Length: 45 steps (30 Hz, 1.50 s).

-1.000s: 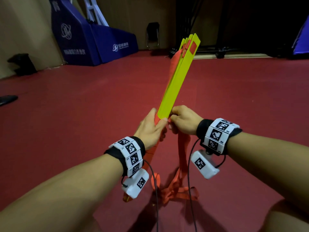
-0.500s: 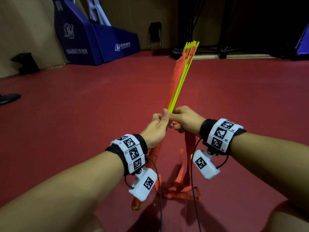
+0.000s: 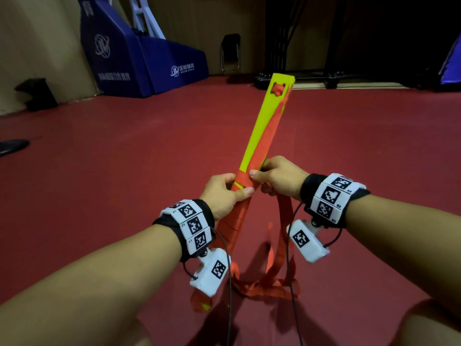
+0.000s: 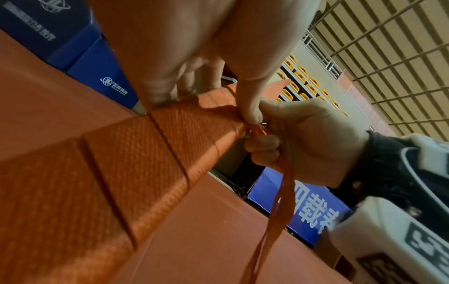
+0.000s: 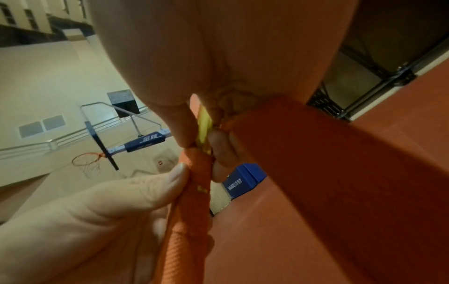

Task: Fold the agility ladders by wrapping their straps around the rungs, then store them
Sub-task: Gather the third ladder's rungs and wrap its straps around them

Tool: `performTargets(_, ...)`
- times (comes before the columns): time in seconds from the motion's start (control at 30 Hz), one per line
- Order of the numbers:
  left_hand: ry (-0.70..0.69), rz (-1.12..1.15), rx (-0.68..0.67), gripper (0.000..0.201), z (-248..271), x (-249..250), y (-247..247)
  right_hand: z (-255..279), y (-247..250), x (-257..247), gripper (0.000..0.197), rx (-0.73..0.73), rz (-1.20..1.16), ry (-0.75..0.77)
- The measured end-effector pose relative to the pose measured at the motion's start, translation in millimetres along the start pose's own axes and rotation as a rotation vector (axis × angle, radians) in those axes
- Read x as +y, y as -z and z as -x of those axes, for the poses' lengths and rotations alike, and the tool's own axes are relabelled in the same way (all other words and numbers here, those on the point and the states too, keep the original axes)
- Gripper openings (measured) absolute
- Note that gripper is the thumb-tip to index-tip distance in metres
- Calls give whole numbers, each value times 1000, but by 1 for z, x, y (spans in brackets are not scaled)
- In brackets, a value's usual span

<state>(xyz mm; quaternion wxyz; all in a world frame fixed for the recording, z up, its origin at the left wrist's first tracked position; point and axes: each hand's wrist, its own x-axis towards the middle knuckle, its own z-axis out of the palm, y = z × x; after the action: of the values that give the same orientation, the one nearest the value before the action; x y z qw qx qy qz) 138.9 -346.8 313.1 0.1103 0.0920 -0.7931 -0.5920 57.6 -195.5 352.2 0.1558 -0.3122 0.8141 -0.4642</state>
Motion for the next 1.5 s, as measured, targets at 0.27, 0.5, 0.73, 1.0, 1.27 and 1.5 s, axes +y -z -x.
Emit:
performTargets(0.27,42,-8,-67,20,-1,1,4,-3,4,1,45,50,274,-6)
performTargets(0.5,58,5,-39,25,-1,10,2,1,11,4,32,-65,26,-14)
performTargets(0.73,29,-81,-29,31,3,14,4,-2,12,3,29,-86,576,30)
performTargets(1.0,-16,-91,0,27,7,22,7,3,12,1,35,26,365,1)
performTargets(1.27,-88,-274,44,42,6,16,8,0,2,1,31,97,210,93)
performTargets(1.5,-132,-416,57,33,10,19,2,1,-8,0,71,157,348,50)
